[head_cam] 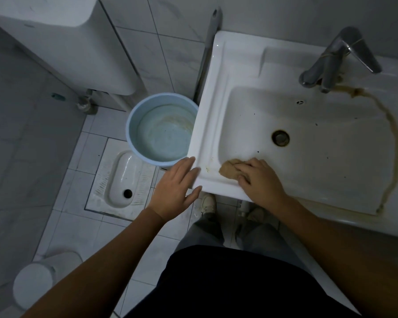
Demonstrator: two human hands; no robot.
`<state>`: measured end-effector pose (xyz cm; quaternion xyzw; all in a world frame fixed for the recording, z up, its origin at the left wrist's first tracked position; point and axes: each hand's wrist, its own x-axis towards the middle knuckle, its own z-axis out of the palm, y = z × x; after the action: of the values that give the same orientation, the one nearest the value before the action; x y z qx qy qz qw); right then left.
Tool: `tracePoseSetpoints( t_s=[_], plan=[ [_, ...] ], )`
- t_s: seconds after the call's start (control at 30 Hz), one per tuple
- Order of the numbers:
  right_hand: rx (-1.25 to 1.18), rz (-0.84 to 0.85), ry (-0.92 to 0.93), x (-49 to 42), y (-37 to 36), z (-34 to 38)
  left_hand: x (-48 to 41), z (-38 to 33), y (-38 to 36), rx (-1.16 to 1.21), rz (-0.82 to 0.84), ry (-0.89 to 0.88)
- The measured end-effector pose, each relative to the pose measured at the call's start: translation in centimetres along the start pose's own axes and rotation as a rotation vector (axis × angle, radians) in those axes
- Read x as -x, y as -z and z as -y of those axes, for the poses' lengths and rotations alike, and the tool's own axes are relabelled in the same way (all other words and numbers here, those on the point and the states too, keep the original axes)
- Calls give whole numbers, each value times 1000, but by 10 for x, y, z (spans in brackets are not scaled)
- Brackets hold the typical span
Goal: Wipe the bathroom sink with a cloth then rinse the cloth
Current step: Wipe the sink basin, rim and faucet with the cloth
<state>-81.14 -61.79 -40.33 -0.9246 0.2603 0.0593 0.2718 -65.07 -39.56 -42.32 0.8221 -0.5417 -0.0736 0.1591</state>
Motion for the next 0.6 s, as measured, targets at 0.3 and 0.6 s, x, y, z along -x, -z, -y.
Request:
tracePoseSetpoints(
  t_s=[0.3,0.6],
  plan=[
    [-58,44,186,-14,-20,50,0,-3,1,16,-13,5],
    [-83,82,103,-8,1,6,0,2,-1,23,-30,1]
  ],
)
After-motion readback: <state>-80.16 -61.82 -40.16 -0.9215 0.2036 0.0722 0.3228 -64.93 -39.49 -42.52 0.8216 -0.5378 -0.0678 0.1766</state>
